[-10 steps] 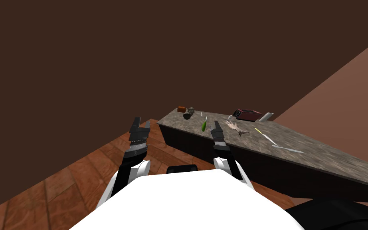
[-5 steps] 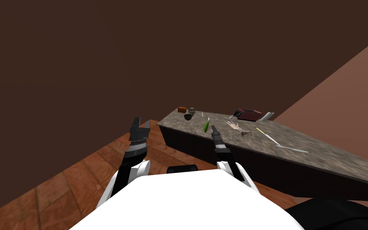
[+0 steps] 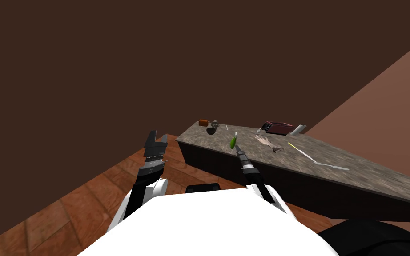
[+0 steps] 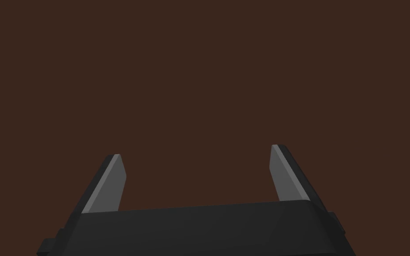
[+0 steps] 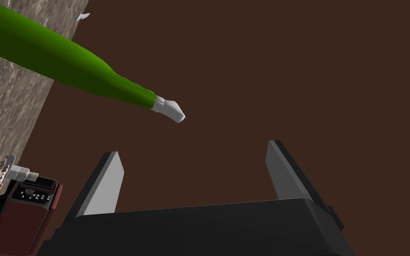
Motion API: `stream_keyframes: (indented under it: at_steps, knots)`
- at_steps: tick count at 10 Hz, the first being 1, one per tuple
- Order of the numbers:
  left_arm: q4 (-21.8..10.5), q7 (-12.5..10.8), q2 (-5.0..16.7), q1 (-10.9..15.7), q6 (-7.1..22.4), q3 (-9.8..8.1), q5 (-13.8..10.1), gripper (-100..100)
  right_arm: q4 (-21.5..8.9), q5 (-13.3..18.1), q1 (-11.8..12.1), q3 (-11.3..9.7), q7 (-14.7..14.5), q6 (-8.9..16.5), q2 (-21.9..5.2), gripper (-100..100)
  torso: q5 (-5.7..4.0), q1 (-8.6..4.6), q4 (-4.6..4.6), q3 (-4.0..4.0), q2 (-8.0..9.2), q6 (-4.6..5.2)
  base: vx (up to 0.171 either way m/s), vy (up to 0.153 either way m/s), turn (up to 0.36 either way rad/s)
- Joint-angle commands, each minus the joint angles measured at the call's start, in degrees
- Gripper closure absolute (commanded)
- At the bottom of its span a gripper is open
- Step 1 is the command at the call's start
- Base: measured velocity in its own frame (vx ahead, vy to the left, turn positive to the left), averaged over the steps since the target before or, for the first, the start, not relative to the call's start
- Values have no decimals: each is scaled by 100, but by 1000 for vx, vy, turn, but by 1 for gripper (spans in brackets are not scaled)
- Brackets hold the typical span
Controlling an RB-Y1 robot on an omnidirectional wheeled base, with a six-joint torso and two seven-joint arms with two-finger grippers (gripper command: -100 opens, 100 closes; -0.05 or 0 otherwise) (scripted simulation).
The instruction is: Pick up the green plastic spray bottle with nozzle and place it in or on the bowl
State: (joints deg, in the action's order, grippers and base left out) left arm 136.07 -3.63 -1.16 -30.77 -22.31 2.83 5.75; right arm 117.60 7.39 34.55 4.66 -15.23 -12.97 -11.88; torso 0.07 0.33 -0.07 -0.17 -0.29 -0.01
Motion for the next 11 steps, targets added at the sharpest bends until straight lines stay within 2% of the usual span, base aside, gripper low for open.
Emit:
stream_keyframes:
  at_steps: [1,5,7,11]
  knots:
    - [0,0,0,0,0,0,0,0,-93,208,134,-25,-263,121,39,-100,0,0,0,0,0,0,59,81,-38]
    - [0,0,0,0,0,0,0,0,-371,522,267,108,-613,414,-132,-100,-1,-6,2,5,9,0,53,74,-32]
    - [0,0,0,0,0,0,0,0,-523,702,326,213,-783,626,-320,-100,0,-3,1,3,5,0,64,85,-32]
    - [0,0,0,0,0,0,0,0,-722,956,360,486,-933,1112,-993,-100,1,1,-1,-3,-5,-1,84,91,3]
